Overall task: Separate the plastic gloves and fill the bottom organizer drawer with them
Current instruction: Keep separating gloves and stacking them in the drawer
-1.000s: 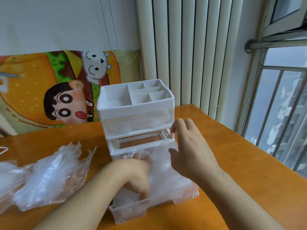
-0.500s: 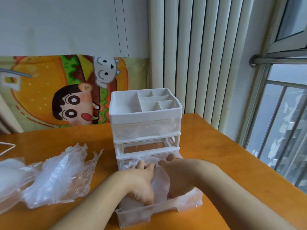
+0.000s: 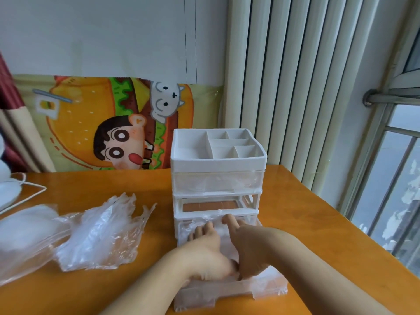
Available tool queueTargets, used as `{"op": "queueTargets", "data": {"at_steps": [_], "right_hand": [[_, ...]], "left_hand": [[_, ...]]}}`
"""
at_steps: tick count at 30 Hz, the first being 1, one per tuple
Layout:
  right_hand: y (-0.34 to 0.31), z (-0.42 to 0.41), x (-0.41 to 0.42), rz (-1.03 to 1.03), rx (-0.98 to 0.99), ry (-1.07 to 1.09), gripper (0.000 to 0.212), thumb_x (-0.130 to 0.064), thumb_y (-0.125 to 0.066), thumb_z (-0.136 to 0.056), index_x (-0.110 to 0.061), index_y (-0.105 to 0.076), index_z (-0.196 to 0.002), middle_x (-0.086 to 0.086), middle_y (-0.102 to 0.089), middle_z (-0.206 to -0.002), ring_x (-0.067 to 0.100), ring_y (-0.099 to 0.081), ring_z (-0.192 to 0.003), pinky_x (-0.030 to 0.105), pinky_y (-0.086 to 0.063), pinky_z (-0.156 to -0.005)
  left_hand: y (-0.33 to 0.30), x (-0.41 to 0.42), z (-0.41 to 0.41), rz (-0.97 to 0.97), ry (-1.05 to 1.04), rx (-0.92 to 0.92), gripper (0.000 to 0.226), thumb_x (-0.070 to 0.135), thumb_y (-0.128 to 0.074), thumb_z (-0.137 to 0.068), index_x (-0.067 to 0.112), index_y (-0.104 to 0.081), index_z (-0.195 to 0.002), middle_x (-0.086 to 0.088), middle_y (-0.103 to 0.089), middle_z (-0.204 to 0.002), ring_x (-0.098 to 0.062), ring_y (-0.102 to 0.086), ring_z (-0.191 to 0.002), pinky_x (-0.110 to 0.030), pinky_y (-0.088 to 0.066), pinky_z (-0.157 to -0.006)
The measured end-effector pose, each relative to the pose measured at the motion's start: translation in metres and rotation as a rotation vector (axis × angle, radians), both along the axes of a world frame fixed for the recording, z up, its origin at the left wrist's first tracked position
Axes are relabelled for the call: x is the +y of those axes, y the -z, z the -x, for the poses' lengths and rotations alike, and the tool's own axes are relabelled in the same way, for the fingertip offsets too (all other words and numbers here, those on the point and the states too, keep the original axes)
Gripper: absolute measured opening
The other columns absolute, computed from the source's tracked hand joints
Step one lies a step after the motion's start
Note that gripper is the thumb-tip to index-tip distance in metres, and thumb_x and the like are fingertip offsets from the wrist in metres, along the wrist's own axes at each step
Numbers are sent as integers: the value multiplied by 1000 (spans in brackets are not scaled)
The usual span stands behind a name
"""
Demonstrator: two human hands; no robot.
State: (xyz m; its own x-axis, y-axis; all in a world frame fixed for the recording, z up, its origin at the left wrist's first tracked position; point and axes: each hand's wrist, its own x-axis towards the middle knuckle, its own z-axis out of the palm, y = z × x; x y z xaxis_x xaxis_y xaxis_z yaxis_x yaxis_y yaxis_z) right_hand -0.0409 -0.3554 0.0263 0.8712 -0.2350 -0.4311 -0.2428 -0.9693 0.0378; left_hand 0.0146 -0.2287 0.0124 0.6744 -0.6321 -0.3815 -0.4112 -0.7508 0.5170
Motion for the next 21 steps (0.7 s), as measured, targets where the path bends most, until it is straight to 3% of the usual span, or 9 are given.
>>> {"op": "queueTargets", "data": {"at_steps": [3,5,9,13,15,17,19,21], "right_hand": [[-1,-2,3,-4,-16,-30,110,-16,-80,-84,-40,-1,-156,15,-44,-137,37,-67,-96,44,-58,-74],[-2,-3,6,2,-19,-47,111,-14,-77,-84,-45,1,-157,18,-42,-135,38,-61,-100,42,-52,-72],[-4,-1,8,7,-7,-46,114,-17,-79,-85,-50,3,-158,19,-39,-139,42,-56,-118,43,-51,-80],[-5,-1,8,0,13,-36,111,-20,-77,-87,-52,3,-158,18,-35,-144,42,-50,-128,45,-51,-89],[-4,-2,9,3,35,-28,111,-18,-74,-88,-55,4,-158,17,-29,-151,44,-43,-136,47,-51,-96],[-2,-4,11,2,74,-14,108,-16,-69,-89,-52,3,-160,17,-18,-161,47,-27,-150,53,-48,-107],[-4,-4,16,31,120,-26,98,-16,-64,-94,-38,-1,-165,19,-4,-170,45,-10,-159,57,-39,-117],[-9,-3,21,70,161,-33,83,-17,-60,-100,-23,-14,-168,20,5,-174,42,-3,-162,55,-30,-123]], "left_hand": [[6,-1,1,112,-125,87,109,33,-69,-86,23,6,-164,-2,-10,-170,-27,-11,-157,-43,-25,-125],[12,-5,5,159,-198,62,96,27,-62,-87,21,-2,-162,-3,-16,-166,-26,-13,-155,-41,-21,-126],[17,-6,17,184,-286,19,82,31,-52,-91,21,-9,-160,-6,-18,-164,-28,-14,-153,-42,-13,-126],[7,1,20,206,-266,33,84,23,-55,-86,21,-13,-159,-4,-19,-162,-27,-15,-153,-42,-18,-126],[0,6,23,253,-248,-45,78,26,-55,-84,27,-21,-154,2,-24,-156,-23,-20,-149,-42,-22,-125],[-6,11,29,355,-234,-227,59,29,-55,-88,34,-30,-142,10,-29,-144,-17,-25,-142,-39,-22,-123],[-11,10,31,463,-178,-378,40,22,-50,-96,38,-40,-132,18,-31,-135,-10,-27,-133,-32,-22,-122],[-13,5,26,510,-102,-363,36,8,-45,-100,36,-52,-123,22,-36,-131,-6,-34,-127,-22,-31,-113]]}}
